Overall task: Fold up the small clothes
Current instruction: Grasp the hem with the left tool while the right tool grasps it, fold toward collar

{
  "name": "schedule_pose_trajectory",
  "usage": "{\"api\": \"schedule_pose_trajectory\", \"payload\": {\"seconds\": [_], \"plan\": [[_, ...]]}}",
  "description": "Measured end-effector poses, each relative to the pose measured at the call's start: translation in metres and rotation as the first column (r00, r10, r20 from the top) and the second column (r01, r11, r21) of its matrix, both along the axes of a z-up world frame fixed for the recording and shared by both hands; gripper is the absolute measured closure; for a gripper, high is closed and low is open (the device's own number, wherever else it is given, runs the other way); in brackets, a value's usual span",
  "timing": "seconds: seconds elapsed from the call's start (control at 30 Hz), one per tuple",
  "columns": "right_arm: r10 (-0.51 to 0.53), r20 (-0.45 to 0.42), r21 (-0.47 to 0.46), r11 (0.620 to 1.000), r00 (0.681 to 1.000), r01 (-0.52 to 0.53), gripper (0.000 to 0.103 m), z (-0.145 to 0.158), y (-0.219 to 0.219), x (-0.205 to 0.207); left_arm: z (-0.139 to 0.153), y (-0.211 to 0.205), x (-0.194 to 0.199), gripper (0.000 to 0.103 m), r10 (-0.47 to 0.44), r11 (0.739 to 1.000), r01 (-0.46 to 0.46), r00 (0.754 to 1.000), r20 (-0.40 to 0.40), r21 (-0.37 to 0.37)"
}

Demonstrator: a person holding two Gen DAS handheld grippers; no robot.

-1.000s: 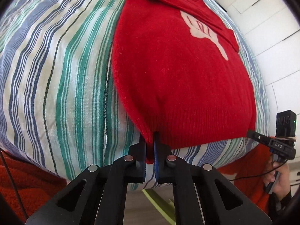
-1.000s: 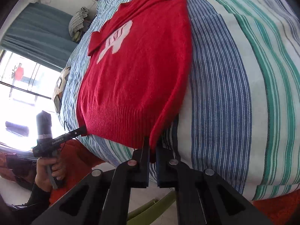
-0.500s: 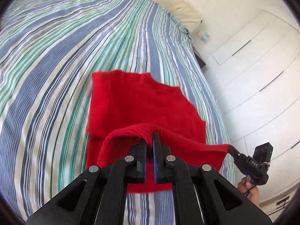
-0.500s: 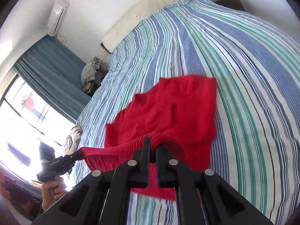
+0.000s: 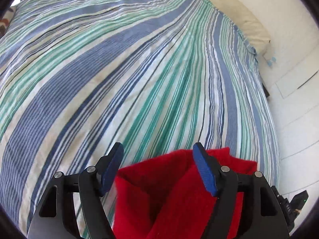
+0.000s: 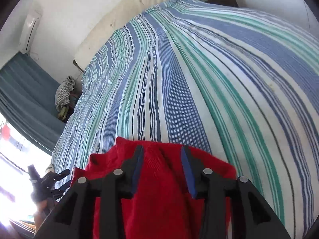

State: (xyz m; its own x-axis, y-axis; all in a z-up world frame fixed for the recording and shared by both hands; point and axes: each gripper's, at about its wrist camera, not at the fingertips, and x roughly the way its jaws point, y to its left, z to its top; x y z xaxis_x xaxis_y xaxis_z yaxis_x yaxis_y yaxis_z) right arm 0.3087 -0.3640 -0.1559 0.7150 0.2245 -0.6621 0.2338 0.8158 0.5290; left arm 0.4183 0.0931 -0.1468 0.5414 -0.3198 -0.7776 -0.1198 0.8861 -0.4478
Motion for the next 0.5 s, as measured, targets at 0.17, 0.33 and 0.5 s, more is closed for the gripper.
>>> {"api": "schedule_pose_trajectory", "payload": {"seconds": [0.17, 0.33, 0.5], "plan": [[0.268, 0.052, -0.131, 0.957, 0.962, -0.259, 0.063, 0.026, 0.045, -0.044, 0.026, -0.009, -0.074, 0.024, -0.179, 0.979, 0.164, 0.975, 0.129, 0.125], [0.413, -0.159, -0.222, 0.870, 0.897, -0.440, 0.053, -0.024, 0.078, -0.104, -0.014, -0.048, -0.136, 0.006, -0.367, 0.892, 0.344, 0.930, 0.025, 0.295], [0.300, -0.169, -0.293, 0.894, 0.939, -0.339, 0.051, -0.012, 0.066, -0.166, -0.016, -0.045, -0.179, 0.018, -0.301, 0.909, 0.298, 0.953, -0.035, 0.290]]}}
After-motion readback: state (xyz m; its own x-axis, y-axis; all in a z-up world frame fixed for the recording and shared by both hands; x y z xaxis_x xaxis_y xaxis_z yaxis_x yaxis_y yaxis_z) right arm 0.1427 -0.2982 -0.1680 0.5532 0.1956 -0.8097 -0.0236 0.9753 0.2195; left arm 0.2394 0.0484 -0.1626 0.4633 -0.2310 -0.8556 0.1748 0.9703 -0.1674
